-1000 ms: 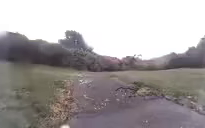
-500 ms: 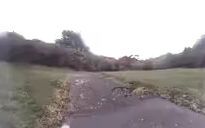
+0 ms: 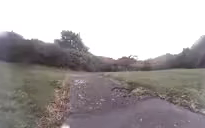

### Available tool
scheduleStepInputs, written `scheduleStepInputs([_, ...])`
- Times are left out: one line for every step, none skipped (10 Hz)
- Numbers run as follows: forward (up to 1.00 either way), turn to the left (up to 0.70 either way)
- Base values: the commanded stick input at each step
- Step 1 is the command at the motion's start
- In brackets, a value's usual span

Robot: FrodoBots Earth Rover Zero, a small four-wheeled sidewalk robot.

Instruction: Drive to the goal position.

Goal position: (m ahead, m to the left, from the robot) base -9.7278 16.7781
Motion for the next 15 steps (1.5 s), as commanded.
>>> scheduleStepInputs([0.70,0.35])
scheduleStepInputs([0.70,0.35])
scheduleStepInputs([0.70,0.35])
scheduleStepInputs([0.70,0.35])
scheduleStepInputs([0.70,0.35])
scheduleStepInputs([0.70,0.35])
scheduleStepInputs([0.70,0.32])
scheduleStepInputs([0.70,0.24])
scheduleStepInputs([0.70,0.00])
scheduleStepInputs([0.70,0.00])
scheduleStepInputs([0.70,0.00])
scheduleStepInputs([0.70,0.00])
scheduleStepInputs([0.70,0.00])
scheduleStepInputs([0.70,0.00])
scheduleStepInputs([0.70,0.00])
